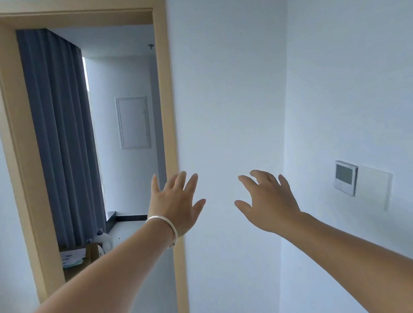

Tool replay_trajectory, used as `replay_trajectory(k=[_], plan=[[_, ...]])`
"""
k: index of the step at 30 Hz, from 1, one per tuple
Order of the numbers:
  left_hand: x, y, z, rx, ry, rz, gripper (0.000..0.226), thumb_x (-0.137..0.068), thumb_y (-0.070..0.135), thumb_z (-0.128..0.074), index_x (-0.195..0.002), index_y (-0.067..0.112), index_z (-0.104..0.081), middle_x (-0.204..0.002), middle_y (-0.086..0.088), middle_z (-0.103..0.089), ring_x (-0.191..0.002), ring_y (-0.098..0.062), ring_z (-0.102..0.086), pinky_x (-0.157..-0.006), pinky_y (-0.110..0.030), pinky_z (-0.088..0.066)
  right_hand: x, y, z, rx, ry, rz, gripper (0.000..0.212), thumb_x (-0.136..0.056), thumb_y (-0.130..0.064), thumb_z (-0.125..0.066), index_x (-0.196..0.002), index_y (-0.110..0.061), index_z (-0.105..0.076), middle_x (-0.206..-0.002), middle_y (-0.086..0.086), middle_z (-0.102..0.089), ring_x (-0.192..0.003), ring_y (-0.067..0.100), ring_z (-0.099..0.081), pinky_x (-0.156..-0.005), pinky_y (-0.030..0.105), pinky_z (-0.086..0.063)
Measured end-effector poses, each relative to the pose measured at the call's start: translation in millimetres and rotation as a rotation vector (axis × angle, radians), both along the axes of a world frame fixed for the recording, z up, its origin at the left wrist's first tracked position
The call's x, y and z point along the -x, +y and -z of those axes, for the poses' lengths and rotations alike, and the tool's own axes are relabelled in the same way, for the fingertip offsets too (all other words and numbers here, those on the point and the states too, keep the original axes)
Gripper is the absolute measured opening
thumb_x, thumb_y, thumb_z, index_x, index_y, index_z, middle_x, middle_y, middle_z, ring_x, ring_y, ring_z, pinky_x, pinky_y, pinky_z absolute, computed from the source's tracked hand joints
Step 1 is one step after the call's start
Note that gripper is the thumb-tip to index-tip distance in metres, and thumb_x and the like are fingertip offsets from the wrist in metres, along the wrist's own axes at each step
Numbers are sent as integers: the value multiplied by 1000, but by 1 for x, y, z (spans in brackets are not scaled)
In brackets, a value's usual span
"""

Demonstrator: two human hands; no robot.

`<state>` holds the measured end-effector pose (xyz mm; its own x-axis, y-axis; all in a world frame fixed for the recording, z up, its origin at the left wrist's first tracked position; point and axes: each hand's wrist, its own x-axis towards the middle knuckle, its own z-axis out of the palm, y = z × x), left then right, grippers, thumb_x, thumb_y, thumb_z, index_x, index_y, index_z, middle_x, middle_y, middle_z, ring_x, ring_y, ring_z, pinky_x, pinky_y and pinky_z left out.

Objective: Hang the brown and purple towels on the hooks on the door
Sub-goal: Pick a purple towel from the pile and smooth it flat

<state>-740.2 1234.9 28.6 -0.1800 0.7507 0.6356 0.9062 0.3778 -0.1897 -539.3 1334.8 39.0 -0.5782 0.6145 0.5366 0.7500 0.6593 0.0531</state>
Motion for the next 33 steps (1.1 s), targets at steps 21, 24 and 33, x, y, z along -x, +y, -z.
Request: replay_trajectory(k=[21, 24, 33], plan=[[277, 133, 39, 83, -93, -559, 65, -94, 62, -22, -150, 30, -13, -156, 1, -23, -143, -20, -21, -115, -58, -8, 353, 227, 27, 6, -18, -522, 54, -93, -50, -41, -143, -28, -33, -148, 3, -32, -139, 22, -24, -114, 49, -17], [307, 111, 48, 76, -112, -686, 64, -94, 60, -23, -149, 29, -14, -153, 2, -27, -142, -19, -24, -114, -58, -9, 413, 222, 36, 31, -33, -660, 57, -93, -53, -43, -144, -30, -32, -152, 4, -30, -142, 23, -22, -114, 51, -17], [387, -21, 73, 79, -198, -1040, 67, -93, 61, -24, -150, 28, -12, -154, 2, -22, -143, -18, -20, -115, -59, -7, 564, 115, 64, 51, -108, -1051, 60, -94, -54, -42, -147, -28, -28, -155, 4, -27, -144, 21, -19, -116, 55, -11]])
